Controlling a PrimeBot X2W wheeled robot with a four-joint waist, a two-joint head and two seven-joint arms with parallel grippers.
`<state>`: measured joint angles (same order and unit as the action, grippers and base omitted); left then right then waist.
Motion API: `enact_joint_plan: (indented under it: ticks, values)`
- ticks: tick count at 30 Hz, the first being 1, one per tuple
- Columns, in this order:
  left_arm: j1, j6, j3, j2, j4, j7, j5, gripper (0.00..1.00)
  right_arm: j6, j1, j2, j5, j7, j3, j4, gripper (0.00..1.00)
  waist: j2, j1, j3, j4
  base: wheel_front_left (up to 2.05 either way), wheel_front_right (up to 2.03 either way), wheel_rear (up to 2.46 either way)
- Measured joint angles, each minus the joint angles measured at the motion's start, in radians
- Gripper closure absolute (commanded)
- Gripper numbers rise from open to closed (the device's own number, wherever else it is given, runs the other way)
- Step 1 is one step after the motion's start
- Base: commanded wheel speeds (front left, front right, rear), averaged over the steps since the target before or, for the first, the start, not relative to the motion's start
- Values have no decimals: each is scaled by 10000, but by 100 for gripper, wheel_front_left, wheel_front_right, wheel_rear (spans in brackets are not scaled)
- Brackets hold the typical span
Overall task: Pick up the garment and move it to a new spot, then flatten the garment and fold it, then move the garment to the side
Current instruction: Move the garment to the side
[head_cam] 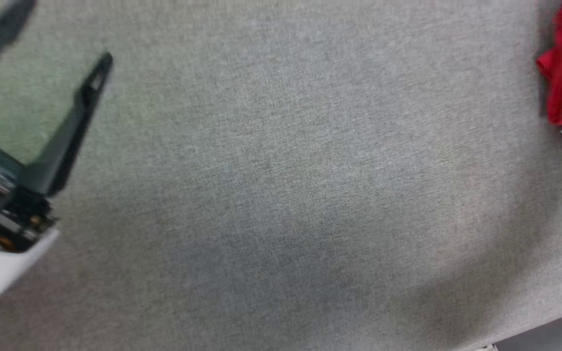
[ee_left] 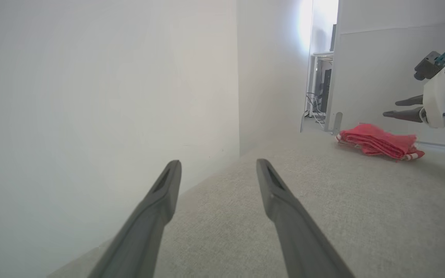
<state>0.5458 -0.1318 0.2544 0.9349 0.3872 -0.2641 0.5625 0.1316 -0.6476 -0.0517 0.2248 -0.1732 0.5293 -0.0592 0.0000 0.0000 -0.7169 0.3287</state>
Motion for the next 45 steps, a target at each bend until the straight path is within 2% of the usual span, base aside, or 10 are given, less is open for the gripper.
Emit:
enact_joint_plan:
  ticks: [5, 8, 12, 24, 35, 45]
  values:
    - [-842, 0, 27, -894, -568, 0, -144, 0, 0, 416, 8, 199, 56, -815, -313, 0, 0, 0, 621, -168, 0, 0, 0]
    - [-1423, 0, -301, -1611, -1095, 0, -198, 0, 0, 758, -182, 495, 63, -1778, -802, 0, 0, 0, 1050, -317, 0, 0, 0]
    - [-2351, 2, -727, -2479, -1714, 0, -274, 0, 0, 851, -142, 545, 238, -2575, -1325, 0, 0, 0, 1673, -567, 0, 0, 0]
    - [-4059, 2, -1553, -4529, -3359, 0, -564, 0, 0, 1702, -10, -729, 2286, -3078, -3313, 0, 0, 0, 3469, -1789, 0, 0, 0]
    - [-5507, 2, -2082, -5743, -4247, 0, -980, 0, 0, 2744, 10, -1868, 3582, -4077, -4512, 0, 0, 0, 5237, -2740, 0, 0, 0]
    - [-6193, 2, -2414, -6205, -4328, 0, -1227, 0, 0, 3838, -29, -2978, 4027, -4625, -3944, 0, 0, 0, 6569, -3114, 0, 0, 0]
